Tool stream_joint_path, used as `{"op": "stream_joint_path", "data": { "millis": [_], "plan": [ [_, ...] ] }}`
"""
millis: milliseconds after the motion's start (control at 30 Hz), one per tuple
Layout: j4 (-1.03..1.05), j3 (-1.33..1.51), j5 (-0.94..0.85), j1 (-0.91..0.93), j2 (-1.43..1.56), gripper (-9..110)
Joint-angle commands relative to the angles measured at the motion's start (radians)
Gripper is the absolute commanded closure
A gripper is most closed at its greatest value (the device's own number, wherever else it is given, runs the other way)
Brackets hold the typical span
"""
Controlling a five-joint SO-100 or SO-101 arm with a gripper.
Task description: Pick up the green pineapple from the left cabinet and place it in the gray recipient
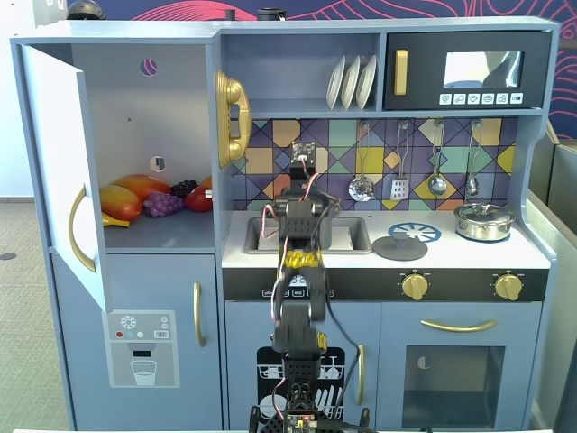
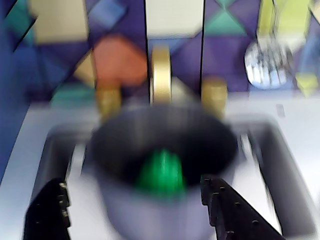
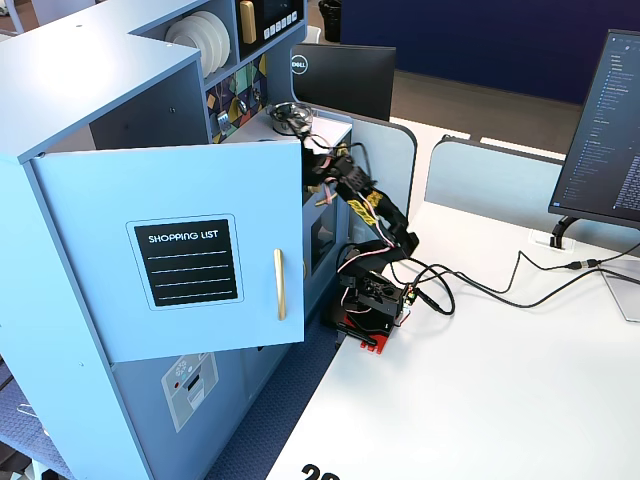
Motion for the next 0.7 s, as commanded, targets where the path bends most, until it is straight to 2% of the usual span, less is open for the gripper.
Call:
{"op": "stream_joint_path", "data": {
  "millis": [0, 133, 267, 467, 667],
  "plan": [
    [0.23, 0.106, 0.018, 0.02, 0.284, 83],
    [0.368, 0.388, 0.066, 0.049, 0.457, 94],
    [0.388, 0.626, 0.115, 0.002, 0.512, 101],
    [0.31, 0.96, 0.232, -0.055, 0.54, 100],
    [0.379, 1.172, 0.235, -0.052, 0.618, 97]
  ]
}}
